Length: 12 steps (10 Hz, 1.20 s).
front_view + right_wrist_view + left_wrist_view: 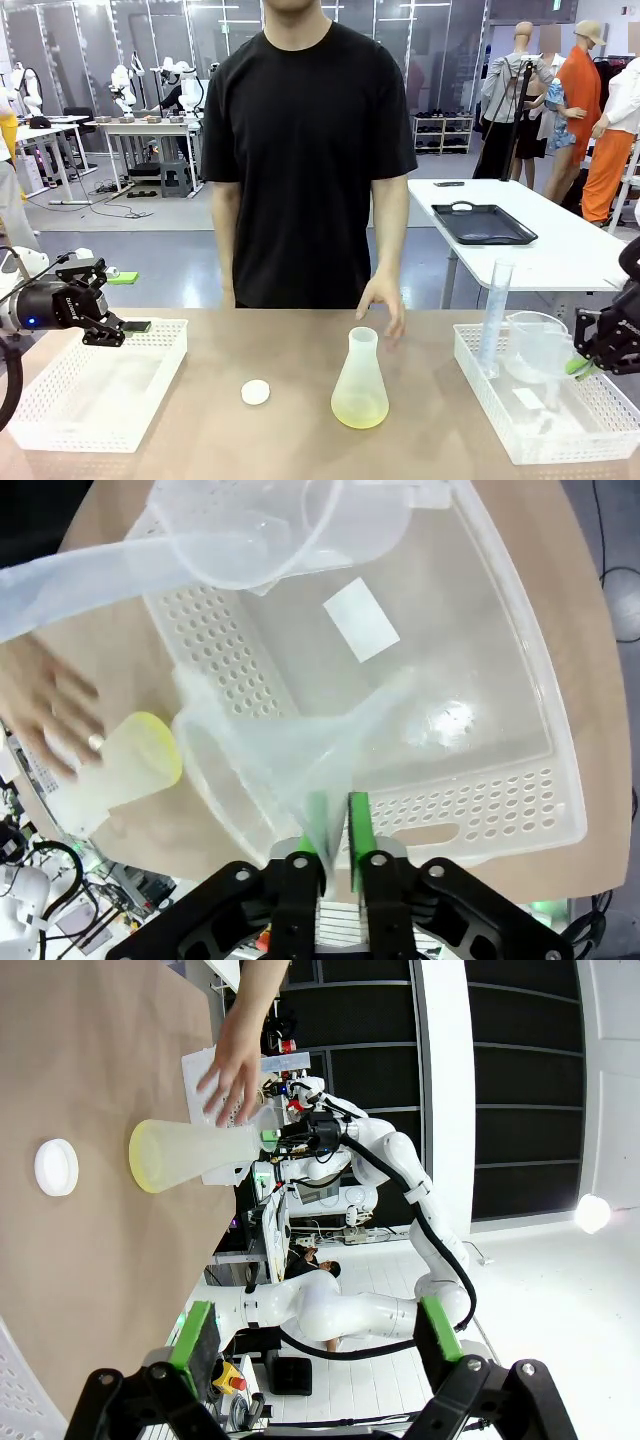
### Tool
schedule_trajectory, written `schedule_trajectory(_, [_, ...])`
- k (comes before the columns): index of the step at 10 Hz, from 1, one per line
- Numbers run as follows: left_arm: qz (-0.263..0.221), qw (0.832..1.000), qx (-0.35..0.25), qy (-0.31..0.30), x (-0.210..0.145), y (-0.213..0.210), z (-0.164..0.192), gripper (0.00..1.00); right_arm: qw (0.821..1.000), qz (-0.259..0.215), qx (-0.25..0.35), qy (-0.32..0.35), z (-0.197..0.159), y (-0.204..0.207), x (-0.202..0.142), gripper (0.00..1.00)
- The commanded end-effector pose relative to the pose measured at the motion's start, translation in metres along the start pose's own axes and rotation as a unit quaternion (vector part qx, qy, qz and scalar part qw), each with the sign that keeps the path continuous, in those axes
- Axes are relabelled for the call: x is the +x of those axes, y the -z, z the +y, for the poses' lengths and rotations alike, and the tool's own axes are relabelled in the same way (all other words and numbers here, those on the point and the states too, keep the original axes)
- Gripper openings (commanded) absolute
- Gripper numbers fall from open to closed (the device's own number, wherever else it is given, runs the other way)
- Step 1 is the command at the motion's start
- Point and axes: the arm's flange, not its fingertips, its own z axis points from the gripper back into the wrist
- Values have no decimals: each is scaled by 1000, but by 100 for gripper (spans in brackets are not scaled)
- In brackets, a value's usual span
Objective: Prepare the solutions needed for the experiment.
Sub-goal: Once the solution is in the Big flask , pick up the Plastic Funnel and place it back into the right Organizing basket, then when the human places the Big flask in the center of the table, pick up the Big flask and place it in the left Organizing basket.
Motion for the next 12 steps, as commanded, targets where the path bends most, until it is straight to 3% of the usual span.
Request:
schedule_trajectory(1, [-9,1000,0,2,1,1,-1,100,1000,-7,-7,30,2,10,2,41])
schedule_trajectory(2, [-9,1000,0,2,1,1,-1,100,999,-5,-10,34,2,12,2,42])
schedule_trajectory(3, [-9,1000,0,2,1,1,-1,100,998,0,-29,52,3,12,1,61])
schedule_trajectory(4, [-9,1000,0,2,1,1,-1,100,1000,3,-5,17,-4,9,2,61])
schedule_trajectory(12, [-9,1000,0,2,1,1,-1,100,1000,3,-5,17,-4,9,2,61])
